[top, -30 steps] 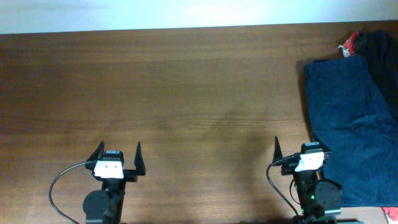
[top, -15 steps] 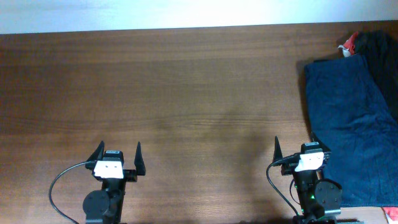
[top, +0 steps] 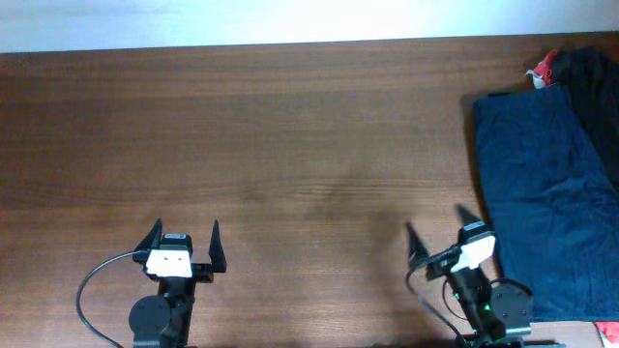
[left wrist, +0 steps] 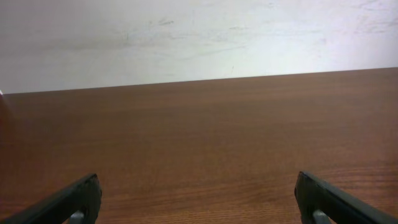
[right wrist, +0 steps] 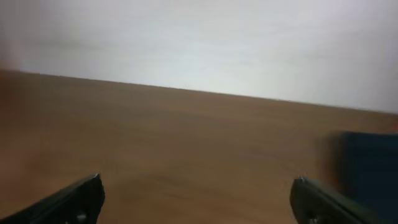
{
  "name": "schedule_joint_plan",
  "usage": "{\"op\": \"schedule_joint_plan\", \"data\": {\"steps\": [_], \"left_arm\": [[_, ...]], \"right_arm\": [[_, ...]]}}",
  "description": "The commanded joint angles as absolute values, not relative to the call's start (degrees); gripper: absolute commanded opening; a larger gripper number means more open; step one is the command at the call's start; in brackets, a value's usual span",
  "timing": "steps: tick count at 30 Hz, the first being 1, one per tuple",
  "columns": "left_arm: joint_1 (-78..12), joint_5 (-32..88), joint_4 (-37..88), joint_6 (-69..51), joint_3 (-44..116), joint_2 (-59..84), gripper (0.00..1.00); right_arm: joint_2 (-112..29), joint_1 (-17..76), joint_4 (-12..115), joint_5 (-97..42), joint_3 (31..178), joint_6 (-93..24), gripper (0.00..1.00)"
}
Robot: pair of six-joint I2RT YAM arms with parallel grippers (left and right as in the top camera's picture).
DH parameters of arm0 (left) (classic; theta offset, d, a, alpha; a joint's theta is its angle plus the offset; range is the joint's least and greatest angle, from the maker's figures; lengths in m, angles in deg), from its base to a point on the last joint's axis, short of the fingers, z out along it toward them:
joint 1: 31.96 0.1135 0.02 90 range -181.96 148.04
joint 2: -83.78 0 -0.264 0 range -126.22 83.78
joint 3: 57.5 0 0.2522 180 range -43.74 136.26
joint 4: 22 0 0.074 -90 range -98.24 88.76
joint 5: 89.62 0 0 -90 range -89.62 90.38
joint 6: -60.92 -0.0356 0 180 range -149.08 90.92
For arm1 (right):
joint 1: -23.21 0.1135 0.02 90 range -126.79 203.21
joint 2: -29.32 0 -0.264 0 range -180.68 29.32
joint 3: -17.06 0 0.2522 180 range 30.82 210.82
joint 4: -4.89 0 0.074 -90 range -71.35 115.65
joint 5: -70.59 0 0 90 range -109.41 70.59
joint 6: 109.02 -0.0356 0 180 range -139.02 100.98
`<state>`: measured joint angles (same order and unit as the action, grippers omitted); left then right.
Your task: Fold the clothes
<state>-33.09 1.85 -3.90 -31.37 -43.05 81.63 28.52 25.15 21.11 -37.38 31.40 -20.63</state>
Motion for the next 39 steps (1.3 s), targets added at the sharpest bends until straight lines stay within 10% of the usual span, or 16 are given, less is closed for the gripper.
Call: {"op": "schedule_joint_plan", "data": {"steps": [1,4,9,20,29,39], "left_arm": [[-33.4,2.1,-3.6,-30.8,-43.2,81.5,0.99],[-33.4,2.1,-3.6,-30.8,-43.2,81.5,0.99],[-33.4,2.1,-3.6,-30.8,-43.2,81.5,0.99],[-33.4,2.1,-3.6,-30.8,-43.2,81.5,0.99],[-33.4,2.1,-3.6,-30.8,-43.2,81.5,0.99],[-33.4,2.1,-3.6,-30.8,-43.2,81.5,0.99]], "right_arm": [[28.8,25.5,20.5,-68.9,31.1,-42.8,0.99],[28.8,25.5,20.1,-75.8,31.1,-63.1,0.99],[28.8,25.5,-1.5,-76.3,32.5,-63.1,0.98],[9.4,25.4,0.0,-67.1,55.9,-45.0,0.99],[-39.6,25.4,43.5,-12.2,101.1,-17.8,0.99],[-81.8,20.7,63.0,-0.7,132.7,-7.0,0.99]]}}
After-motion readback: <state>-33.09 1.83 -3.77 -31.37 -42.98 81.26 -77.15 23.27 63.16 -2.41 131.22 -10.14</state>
